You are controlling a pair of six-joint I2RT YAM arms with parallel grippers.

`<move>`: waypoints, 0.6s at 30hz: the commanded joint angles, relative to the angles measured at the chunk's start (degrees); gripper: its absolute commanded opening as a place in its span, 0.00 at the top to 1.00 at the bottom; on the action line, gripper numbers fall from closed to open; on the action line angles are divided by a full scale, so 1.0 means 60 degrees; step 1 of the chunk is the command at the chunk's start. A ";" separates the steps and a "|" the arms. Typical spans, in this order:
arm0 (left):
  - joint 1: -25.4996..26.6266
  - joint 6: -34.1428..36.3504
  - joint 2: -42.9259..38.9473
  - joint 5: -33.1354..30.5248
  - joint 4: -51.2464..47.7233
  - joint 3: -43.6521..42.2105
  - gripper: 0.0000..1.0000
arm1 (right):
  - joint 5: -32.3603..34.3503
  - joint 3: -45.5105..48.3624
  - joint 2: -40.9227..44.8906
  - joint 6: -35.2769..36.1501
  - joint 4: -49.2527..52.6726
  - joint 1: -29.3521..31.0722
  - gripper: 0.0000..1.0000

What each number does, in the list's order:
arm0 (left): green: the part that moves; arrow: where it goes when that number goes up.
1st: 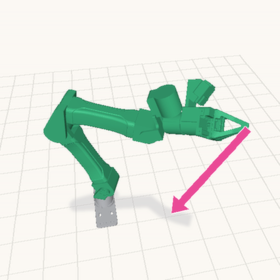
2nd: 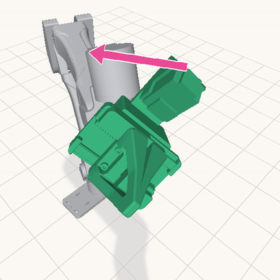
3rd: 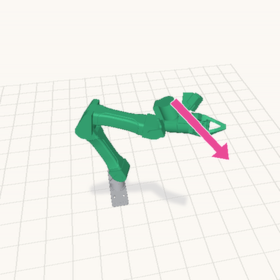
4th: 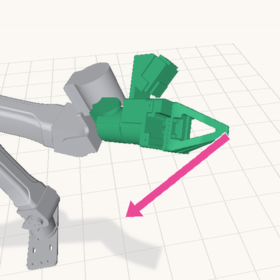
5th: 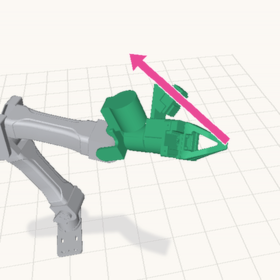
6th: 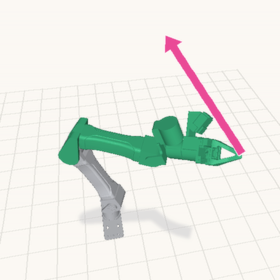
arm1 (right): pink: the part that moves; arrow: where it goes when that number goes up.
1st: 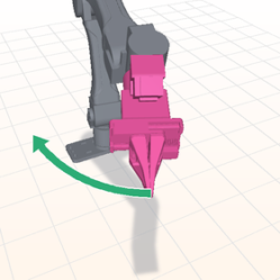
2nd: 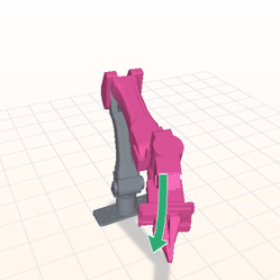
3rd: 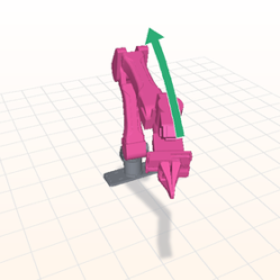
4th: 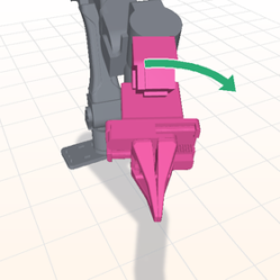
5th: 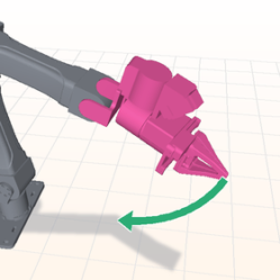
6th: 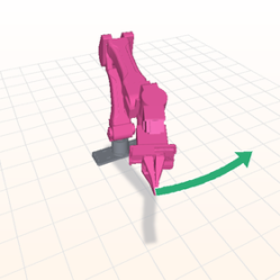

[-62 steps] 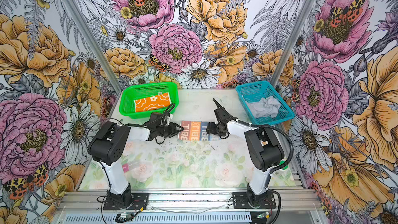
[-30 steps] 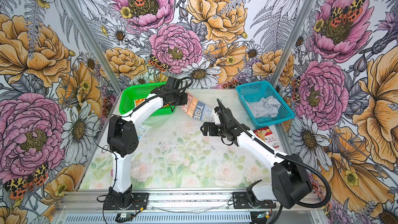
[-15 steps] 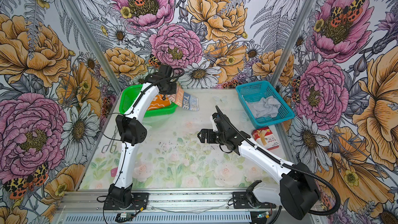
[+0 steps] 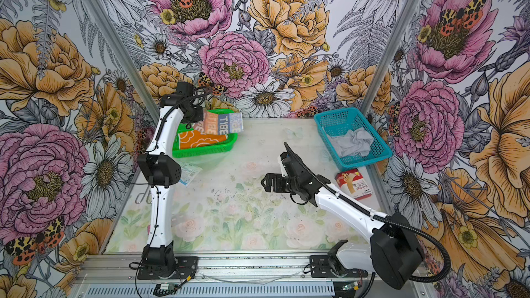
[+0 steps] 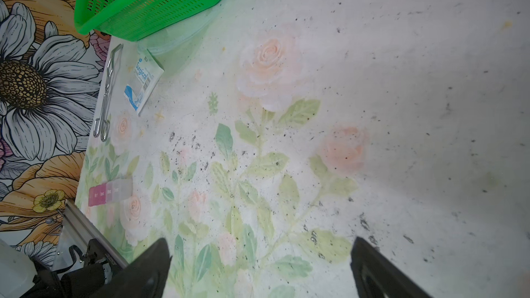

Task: Fold and stack the towels
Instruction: 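Lower the folded RABBIT towel onto the orange towel and open the left gripper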

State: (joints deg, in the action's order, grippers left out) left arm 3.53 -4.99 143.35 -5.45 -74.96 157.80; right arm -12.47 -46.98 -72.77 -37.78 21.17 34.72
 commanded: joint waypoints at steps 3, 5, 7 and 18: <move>-0.0095 0.0271 0.0202 -0.0279 -0.0149 -0.0152 1.00 | 0.0203 -0.0353 -0.0165 -0.0193 -0.0012 0.0102 0.01; -0.0198 0.0247 0.0216 -0.0452 -0.0123 -0.0396 1.00 | 0.0165 -0.0428 -0.0288 -0.0191 -0.0020 0.0130 0.01; -0.0265 0.0275 0.0296 -0.0690 -0.0134 -0.0417 1.00 | 0.0159 -0.0484 -0.0406 -0.0171 -0.0027 0.0172 0.01; -0.0482 0.0167 -0.0086 -0.0520 -0.0134 -0.0311 1.00 | 0.0071 -0.0620 -0.0789 -0.0011 -0.0026 0.0205 0.01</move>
State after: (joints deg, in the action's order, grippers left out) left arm 1.32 -4.08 145.38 -7.73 -75.88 155.68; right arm -12.27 -49.08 -76.69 -38.13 21.15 35.68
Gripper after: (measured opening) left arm 0.064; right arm 0.992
